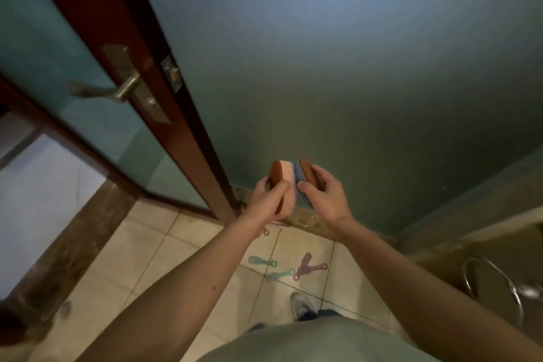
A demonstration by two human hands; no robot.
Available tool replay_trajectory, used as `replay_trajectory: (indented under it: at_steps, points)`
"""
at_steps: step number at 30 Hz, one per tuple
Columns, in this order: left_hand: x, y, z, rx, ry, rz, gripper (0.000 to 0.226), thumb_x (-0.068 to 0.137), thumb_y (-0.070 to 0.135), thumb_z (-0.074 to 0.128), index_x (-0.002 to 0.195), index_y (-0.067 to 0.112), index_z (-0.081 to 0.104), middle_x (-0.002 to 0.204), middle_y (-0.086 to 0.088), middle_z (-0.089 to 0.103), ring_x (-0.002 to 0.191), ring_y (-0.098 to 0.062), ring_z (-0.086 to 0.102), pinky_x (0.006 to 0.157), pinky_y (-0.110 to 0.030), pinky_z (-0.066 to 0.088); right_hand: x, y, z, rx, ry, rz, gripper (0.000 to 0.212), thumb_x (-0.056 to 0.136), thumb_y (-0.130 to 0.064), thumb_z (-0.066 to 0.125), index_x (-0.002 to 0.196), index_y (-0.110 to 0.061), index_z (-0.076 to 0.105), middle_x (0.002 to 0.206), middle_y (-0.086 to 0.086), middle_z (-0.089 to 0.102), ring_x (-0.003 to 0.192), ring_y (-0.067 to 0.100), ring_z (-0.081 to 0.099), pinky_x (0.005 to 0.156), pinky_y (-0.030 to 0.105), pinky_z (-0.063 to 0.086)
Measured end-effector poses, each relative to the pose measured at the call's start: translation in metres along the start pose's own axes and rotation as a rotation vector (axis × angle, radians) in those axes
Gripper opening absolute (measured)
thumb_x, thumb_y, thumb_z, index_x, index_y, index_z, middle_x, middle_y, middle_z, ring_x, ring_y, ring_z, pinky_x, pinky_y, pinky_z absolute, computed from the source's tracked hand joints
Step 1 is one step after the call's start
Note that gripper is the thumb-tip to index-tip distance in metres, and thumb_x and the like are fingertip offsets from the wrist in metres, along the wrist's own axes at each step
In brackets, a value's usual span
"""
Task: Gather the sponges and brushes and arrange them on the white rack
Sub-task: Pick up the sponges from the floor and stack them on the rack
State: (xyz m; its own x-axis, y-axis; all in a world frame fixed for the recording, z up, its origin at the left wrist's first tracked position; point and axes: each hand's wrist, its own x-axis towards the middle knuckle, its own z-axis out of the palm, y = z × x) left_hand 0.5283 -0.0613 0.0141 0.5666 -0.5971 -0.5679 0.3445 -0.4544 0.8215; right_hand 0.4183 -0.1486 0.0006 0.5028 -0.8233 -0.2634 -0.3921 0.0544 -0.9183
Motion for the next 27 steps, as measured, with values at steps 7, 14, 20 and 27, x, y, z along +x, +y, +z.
replay_trajectory:
  at_steps: [7,14,20,27]
  points:
    - [-0.021,0.013,0.032,0.250,-0.232,0.139,0.056,0.089,0.031,0.065,0.139,0.020,0.043,0.125,-0.005,0.058,0.096,-0.017,0.059,0.058,-0.023,0.049,-0.060,0.002,-0.035,0.104,0.364,0.037,0.055,0.081,-0.021,0.071,0.133,-0.015,0.055,0.127,0.009,0.057,0.112,0.022,0.058,0.100,0.045,0.049]
    - [-0.082,0.005,0.075,0.410,-0.546,0.213,0.056,0.087,0.028,0.067,0.135,0.017,0.041,0.120,-0.002,0.054,0.106,-0.021,0.056,0.097,-0.045,0.050,-0.151,0.016,-0.071,0.166,0.717,0.101,0.062,0.076,-0.035,0.076,0.131,-0.022,0.049,0.128,0.004,0.053,0.109,0.017,0.057,0.096,0.038,0.053]
    - [-0.140,-0.011,0.121,0.493,-0.769,0.307,0.051,0.082,0.031,0.071,0.126,0.023,0.047,0.109,0.006,0.059,0.092,-0.008,0.058,0.090,-0.041,0.054,-0.236,0.025,-0.109,0.163,0.965,0.121,0.060,0.073,-0.036,0.076,0.127,-0.022,0.053,0.124,0.004,0.056,0.104,0.016,0.059,0.086,0.031,0.053]
    - [-0.224,-0.024,0.182,0.638,-1.018,0.384,0.064,0.083,0.034,0.068,0.139,0.023,0.039,0.130,-0.002,0.054,0.113,-0.021,0.056,0.097,-0.045,0.051,-0.331,0.034,-0.159,0.152,1.188,0.169,0.063,0.070,-0.043,0.075,0.126,-0.027,0.051,0.126,0.003,0.052,0.108,0.018,0.056,0.091,0.043,0.055]
